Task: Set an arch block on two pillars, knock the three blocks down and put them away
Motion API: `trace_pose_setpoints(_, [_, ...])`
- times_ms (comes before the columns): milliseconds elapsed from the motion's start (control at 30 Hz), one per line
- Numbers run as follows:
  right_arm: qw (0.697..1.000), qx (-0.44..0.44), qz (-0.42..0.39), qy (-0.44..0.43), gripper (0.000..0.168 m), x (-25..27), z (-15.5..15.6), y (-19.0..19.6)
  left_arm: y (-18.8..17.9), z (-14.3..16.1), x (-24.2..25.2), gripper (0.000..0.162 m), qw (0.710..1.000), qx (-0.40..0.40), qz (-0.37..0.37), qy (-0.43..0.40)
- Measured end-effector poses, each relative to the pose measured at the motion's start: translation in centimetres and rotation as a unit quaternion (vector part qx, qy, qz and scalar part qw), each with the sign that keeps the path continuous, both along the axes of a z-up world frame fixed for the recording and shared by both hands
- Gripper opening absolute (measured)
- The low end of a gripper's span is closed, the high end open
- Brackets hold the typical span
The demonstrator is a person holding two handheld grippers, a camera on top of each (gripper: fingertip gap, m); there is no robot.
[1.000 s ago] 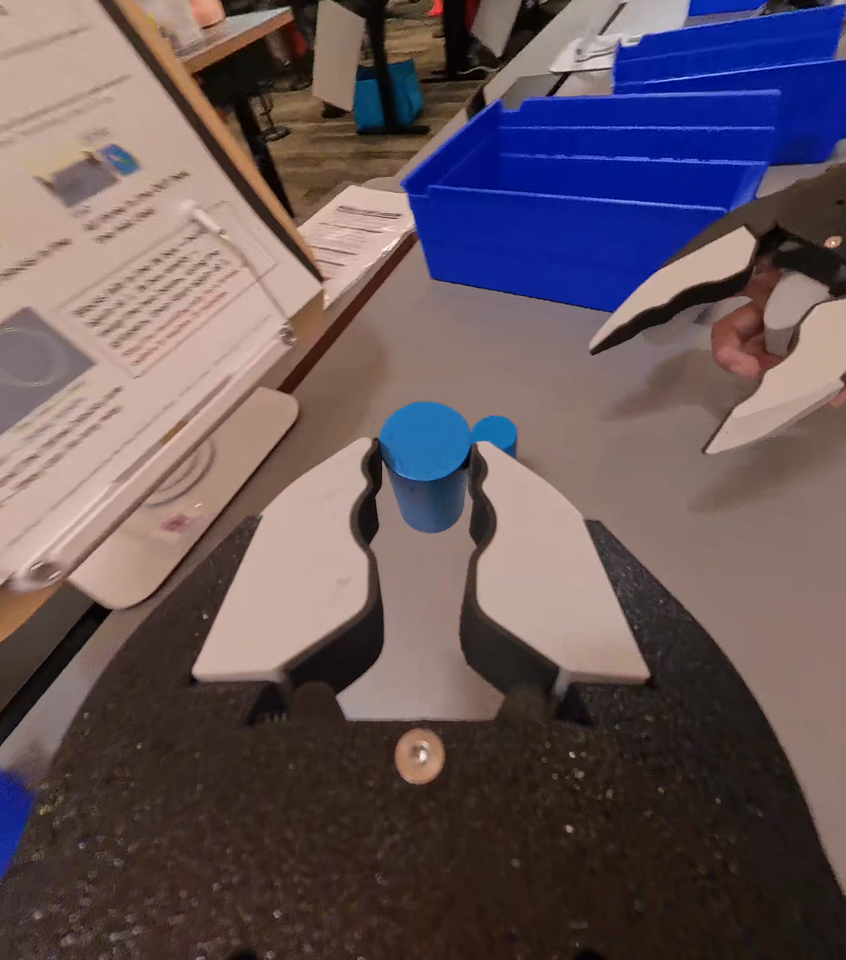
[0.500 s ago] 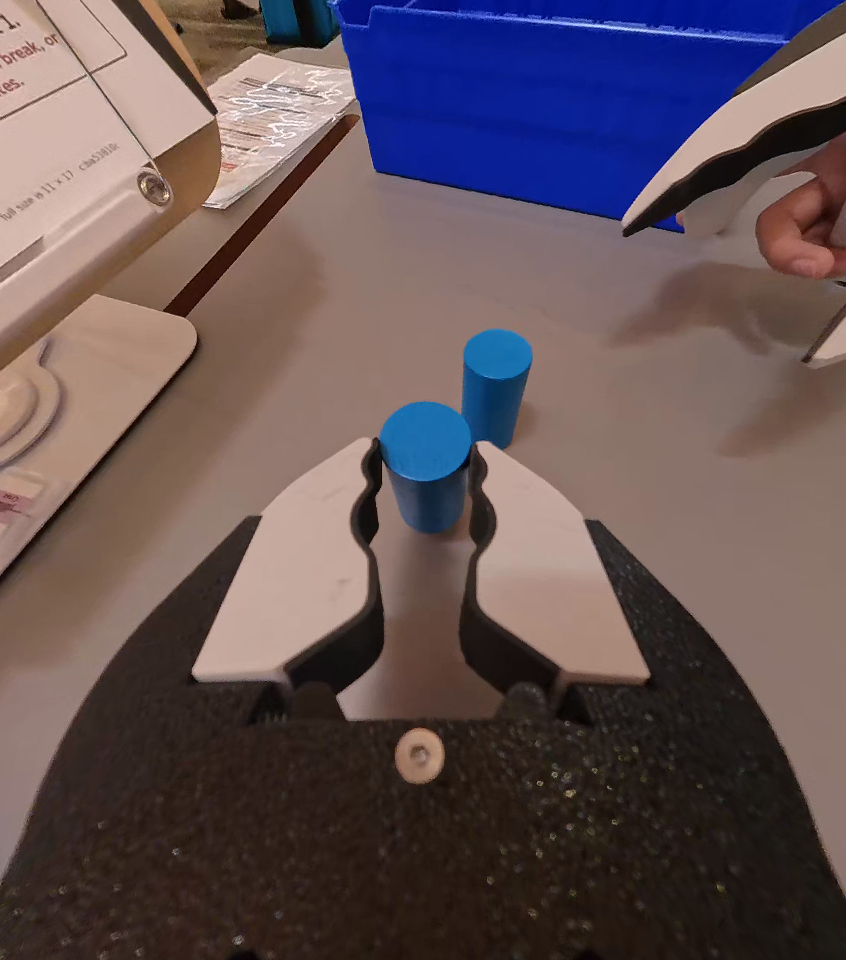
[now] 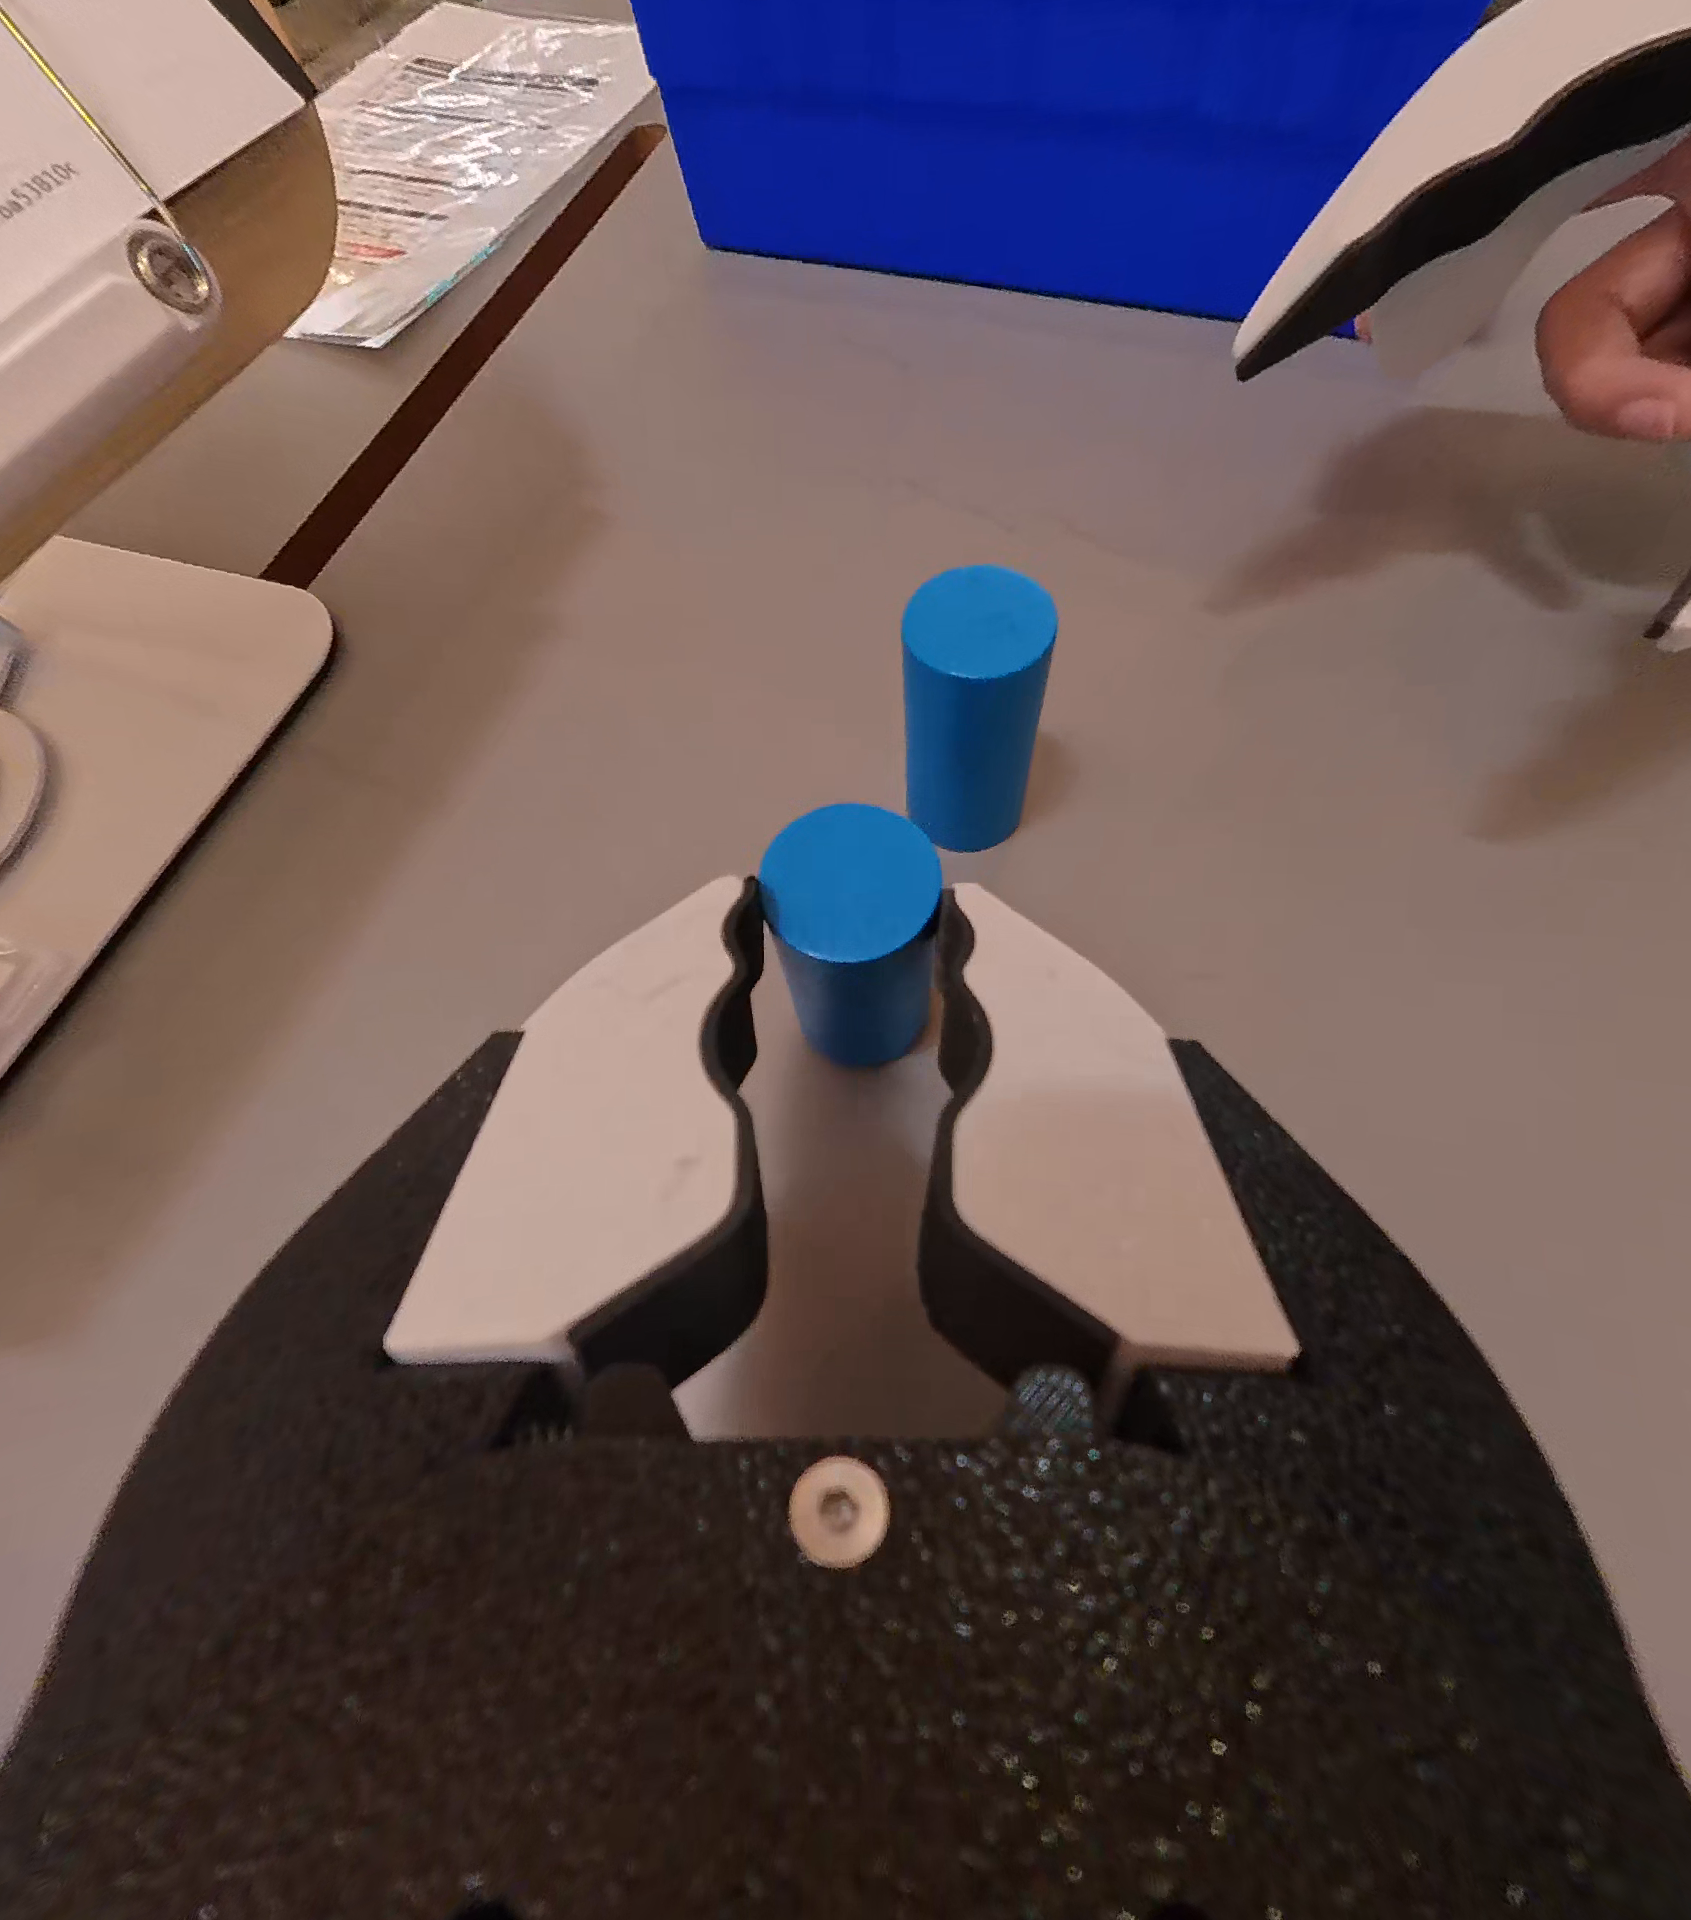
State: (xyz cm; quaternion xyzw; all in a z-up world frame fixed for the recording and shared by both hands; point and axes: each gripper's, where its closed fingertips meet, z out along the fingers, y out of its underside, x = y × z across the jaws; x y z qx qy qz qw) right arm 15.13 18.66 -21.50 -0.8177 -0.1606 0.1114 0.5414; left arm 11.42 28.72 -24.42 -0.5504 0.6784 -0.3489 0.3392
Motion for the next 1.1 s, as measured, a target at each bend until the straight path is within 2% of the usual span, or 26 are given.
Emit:
trace_pose_setpoints(400, [1.000,-0.008,0.003,0.003,0.084,-0.1,-0.5,0.1,0.2,-0.1,0.1,0.032,0.999,-0.009,0.028,0.038])
trace_pose_setpoints(767, [1.000,-0.011,0.001,-0.001,0.084,0.0,-0.6,0.0,0.0,-0.2,0.1,0.032,0.998,0.011,0.023,0.055])
trace_pose_setpoints(833, [1.000,-0.012,0.000,0.000,0.084,0.1,-0.6,0.0,-0.1,-0.5,-0.1,0.037,0.998,0.021,0.021,0.057])
trace_pose_setpoints(933, [1.000,-0.013,0.000,0.000,0.084,0.1,-0.7,0.0,-0.3,-0.5,-0.1,0.061,0.998,0.013,0.033,0.054])
trace_pose_setpoints(1033, [1.000,-0.014,-0.001,-0.002,0.084,0.2,-0.8,-0.1,-0.5,0.5,-0.1,0.071,0.998,-0.008,0.043,0.037])
trace_pose_setpoints(1100, [1.000,-0.014,-0.002,-0.002,0.084,0.3,-0.8,-0.1,-0.6,2.1,-0.3,0.071,0.999,-0.020,0.049,0.015])
